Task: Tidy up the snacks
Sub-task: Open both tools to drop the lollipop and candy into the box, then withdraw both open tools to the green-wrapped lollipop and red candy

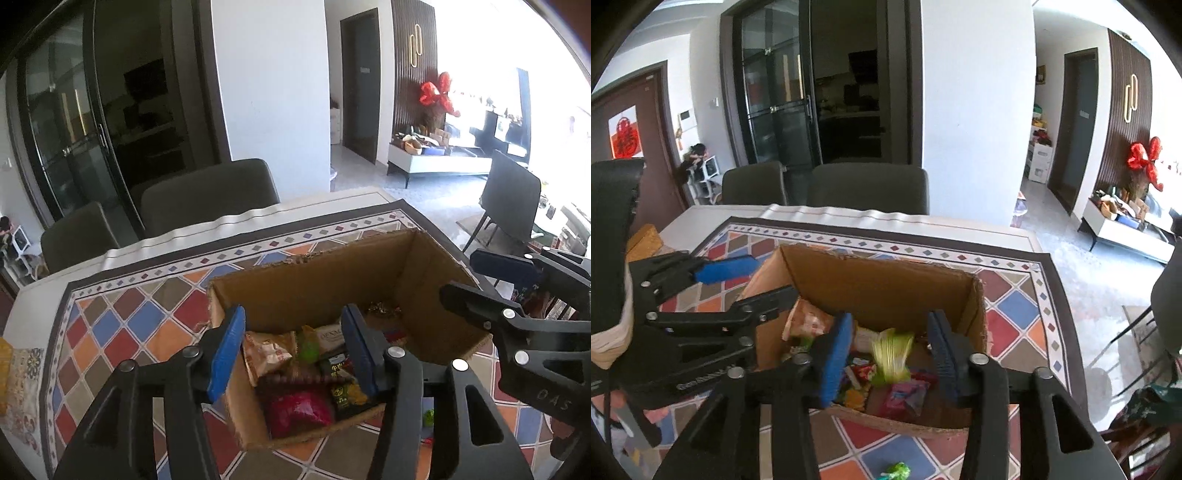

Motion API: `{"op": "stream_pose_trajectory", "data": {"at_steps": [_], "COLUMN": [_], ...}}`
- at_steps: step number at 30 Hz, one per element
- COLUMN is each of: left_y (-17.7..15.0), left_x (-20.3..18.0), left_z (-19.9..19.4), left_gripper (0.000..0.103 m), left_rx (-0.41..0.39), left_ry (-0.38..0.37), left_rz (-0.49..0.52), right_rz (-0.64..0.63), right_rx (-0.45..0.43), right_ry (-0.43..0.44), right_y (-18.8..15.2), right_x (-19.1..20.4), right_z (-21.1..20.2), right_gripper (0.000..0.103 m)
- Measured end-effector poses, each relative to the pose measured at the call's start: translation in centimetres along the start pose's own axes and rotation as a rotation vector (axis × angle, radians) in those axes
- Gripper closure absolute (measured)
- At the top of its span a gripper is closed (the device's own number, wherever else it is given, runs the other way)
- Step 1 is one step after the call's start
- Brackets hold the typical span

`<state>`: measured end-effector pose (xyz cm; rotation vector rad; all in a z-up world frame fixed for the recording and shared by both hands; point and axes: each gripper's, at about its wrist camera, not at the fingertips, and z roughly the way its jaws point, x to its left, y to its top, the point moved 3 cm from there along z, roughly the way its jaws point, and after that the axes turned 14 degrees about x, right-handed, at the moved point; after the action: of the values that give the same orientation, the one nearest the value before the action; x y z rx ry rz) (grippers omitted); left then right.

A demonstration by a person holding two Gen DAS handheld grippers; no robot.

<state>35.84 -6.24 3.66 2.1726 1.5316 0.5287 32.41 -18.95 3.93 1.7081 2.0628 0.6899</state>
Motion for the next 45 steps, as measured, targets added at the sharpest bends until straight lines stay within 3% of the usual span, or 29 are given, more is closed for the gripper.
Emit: {"op": "stream_pose_trajectory", "data": {"at_steps": [12, 25, 45], "left_y": [-2.5, -6.2, -11.7], "left_x": [-1.6, -5.6, -10.1], "left_z": [-4.0, -6.3, -1.7], "left_gripper": [0.041, 0.039, 0.039], "left_rx": [-0.066, -0.09, 0.025], "left_ry": [0.011, -0.048, -0.134], "left_rz": [0.025, 0.115, 0.274], "right_rz": [0.034, 0.047, 0.076], "right_rx": [-0.012, -0.035, 0.111], "right_ry": [-0.001, -0.009, -0.009], "right_y": [-2.2, -5.6, -12.8], "right_x": [-0.7, -1.5, -2.3], "right_z": [-2.7, -6.1, -2.8], "right_gripper": [0.058, 0.058, 0.058]}}
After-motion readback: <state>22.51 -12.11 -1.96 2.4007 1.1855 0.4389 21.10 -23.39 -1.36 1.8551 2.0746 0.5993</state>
